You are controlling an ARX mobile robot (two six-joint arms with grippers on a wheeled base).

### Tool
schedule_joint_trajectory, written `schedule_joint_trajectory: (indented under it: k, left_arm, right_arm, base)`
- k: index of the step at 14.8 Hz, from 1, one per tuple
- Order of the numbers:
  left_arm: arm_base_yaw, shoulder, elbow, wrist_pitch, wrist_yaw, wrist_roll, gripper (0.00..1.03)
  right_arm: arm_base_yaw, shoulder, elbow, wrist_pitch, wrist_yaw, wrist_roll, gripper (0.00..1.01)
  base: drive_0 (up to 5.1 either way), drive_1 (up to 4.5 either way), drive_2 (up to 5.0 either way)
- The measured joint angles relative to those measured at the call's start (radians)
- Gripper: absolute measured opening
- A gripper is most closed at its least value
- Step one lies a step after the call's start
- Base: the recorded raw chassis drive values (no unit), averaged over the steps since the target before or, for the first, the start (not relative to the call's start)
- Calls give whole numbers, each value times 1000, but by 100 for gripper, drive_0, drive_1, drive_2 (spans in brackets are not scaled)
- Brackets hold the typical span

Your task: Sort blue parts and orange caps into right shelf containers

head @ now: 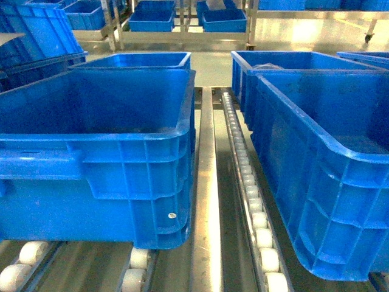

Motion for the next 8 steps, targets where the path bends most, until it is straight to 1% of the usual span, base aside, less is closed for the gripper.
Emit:
schedule_joint_trajectory:
  k: [8]
  left_arm:
    - [0, 0, 0, 0, 0, 0, 98]
  right_arm:
    - [0, 0, 0, 0, 0, 0, 98]
  base:
    - [0, 0, 0]
